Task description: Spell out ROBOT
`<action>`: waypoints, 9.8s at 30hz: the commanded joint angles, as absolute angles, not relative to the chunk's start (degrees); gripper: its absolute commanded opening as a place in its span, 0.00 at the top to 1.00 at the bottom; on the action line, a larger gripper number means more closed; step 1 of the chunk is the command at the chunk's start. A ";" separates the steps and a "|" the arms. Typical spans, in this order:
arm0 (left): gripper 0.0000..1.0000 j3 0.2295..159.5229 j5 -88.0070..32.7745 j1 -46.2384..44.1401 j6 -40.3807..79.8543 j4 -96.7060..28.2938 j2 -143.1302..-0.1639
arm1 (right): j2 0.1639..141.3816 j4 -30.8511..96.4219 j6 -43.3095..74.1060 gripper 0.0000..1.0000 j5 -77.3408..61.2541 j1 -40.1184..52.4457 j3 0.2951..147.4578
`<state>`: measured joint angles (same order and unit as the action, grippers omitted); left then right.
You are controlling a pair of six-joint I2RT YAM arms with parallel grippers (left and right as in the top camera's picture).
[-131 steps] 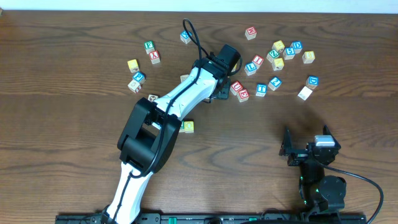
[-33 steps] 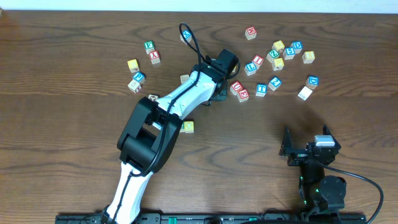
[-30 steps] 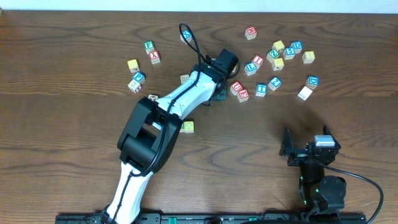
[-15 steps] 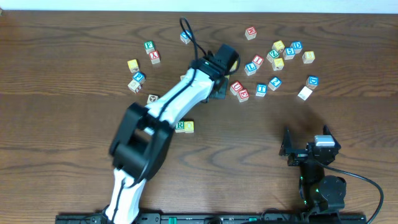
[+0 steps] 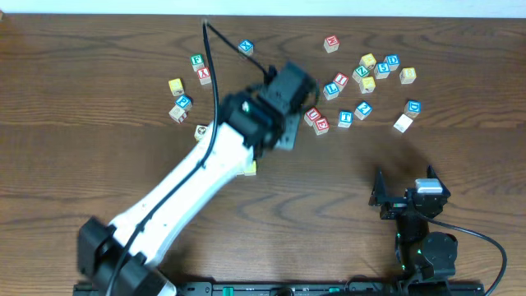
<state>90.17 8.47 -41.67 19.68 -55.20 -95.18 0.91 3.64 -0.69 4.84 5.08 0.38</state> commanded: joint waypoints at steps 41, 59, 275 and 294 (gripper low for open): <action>0.92 64.69 11.66 -44.71 41.19 -25.54 -107.53 | 0.82 3.88 -1.34 0.01 4.75 4.71 0.32; 0.92 63.96 13.02 -44.71 42.35 -26.89 -107.53 | 0.82 3.88 -1.37 0.01 4.75 4.71 0.32; 0.03 62.74 -1.85 -31.73 12.45 -56.03 -45.52 | 0.82 3.88 -1.34 0.01 4.75 4.71 0.32; 0.03 62.74 -20.10 -9.06 4.08 -56.10 -50.22 | 0.82 3.88 -1.37 0.01 4.75 4.71 0.32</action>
<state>62.24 -16.43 -12.03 5.91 -55.48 -49.89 0.99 3.64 -0.71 4.80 5.08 0.38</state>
